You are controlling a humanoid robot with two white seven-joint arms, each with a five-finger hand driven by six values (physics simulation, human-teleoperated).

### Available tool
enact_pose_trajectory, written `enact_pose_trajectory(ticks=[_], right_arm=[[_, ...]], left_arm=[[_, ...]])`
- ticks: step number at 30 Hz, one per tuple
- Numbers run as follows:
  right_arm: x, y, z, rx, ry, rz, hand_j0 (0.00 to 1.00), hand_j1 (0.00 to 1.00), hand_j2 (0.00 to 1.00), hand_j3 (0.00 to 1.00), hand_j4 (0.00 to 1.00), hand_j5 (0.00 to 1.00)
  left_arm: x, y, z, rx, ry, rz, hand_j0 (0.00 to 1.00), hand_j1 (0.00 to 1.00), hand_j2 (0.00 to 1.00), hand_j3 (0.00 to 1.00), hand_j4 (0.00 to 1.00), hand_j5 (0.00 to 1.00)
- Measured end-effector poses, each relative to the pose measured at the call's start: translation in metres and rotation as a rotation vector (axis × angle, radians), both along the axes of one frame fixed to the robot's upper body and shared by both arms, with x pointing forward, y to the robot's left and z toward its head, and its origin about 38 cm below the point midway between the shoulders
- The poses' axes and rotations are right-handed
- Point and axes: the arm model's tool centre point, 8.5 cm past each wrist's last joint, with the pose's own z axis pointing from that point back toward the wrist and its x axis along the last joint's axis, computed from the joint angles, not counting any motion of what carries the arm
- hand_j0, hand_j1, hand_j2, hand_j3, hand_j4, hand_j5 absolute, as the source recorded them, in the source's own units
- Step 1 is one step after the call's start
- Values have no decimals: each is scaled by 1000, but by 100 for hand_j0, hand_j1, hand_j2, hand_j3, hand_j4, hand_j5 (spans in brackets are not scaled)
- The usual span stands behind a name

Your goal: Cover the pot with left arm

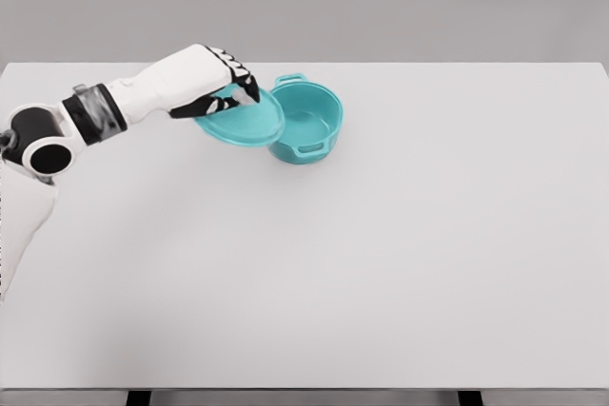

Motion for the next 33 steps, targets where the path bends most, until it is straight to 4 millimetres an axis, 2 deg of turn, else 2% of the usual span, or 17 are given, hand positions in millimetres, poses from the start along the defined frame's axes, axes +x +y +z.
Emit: enact_pose_trajectory(ticks=[11, 26, 33], right_arm=[[0, 0, 0, 0, 0, 0, 100, 100, 100, 100, 100, 100], [0, 0, 0, 0, 0, 0, 100, 100, 100, 100, 100, 100], [0, 0, 0, 0, 0, 0, 100, 100, 100, 100, 100, 100]], left_arm=[[8, -26, -12, -49, 40, -18, 50, 50, 50, 50, 50, 50], [30, -49, -12, -106, 87, -14, 51, 51, 51, 51, 51, 51], [38, -56, -20, -123, 126, -6, 51, 51, 51, 51, 51, 51]])
